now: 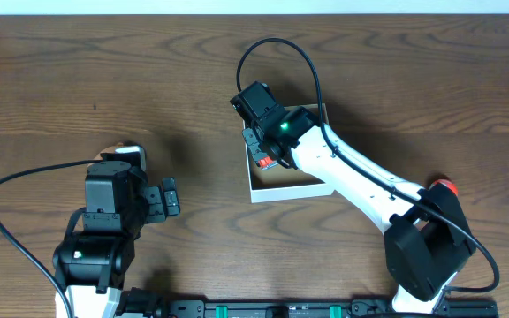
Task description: Pack container
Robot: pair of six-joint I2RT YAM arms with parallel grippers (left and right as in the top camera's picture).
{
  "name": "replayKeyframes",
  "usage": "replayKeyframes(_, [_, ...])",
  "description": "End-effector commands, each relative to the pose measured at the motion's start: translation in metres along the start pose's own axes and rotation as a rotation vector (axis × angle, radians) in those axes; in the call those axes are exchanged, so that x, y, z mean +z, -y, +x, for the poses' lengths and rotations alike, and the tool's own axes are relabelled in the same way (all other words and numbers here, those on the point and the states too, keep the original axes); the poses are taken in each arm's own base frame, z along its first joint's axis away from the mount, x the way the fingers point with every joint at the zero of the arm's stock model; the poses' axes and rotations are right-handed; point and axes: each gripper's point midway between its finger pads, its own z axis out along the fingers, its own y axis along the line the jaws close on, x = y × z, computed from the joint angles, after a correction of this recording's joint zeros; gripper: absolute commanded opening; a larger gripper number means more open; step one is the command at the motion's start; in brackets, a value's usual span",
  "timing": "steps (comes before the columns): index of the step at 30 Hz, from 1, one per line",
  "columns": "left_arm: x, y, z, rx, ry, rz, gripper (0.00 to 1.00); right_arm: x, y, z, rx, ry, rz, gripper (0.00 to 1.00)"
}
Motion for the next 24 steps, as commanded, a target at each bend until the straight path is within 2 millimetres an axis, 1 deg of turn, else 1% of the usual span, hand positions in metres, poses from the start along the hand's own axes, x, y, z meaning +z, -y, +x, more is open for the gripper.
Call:
replayKeyframes(1, [-0.006, 0.001, -0.006, -0.006, 0.014, 0.002, 0.98, -0.012, 0.001, -0.008, -0.004, 0.028, -0.002, 0.19])
replayKeyframes(4, [-0.006, 0.001, -0.005, -0.006, 0.011, 0.002, 0.98, -0.012, 0.014, -0.002, 0.095, 0.006, 0.05, 0.14])
replayKeyframes(8, [-0.006, 0.001, -0.005, -0.006, 0.011, 0.002, 0.98, -0.008, 0.025, 0.012, 0.179, -0.047, 0.097, 0.14])
replayKeyframes(12, [-0.006, 0.001, -0.005, -0.006, 0.011, 0.002, 0.98, 0.001, 0.027, 0.026, 0.174, -0.094, 0.115, 0.15])
replayKeyframes(15, [-0.006, 0.001, -0.005, -0.006, 0.011, 0.002, 0.98, 0.006, 0.028, 0.035, 0.19, -0.115, 0.125, 0.17])
replayKeyframes(18, [-0.006, 0.001, -0.005, -0.006, 0.011, 0.002, 0.98, 0.009, 0.029, 0.041, 0.188, -0.128, 0.131, 0.19])
replayKeyframes(21, [-0.006, 0.001, -0.005, -0.006, 0.011, 0.002, 0.98, 0.011, 0.028, 0.047, 0.188, -0.146, 0.125, 0.19])
replayKeyframes(24, [-0.006, 0.001, -0.005, -0.006, 0.011, 0.002, 0.98, 0.014, 0.026, 0.057, 0.201, -0.174, 0.114, 0.2])
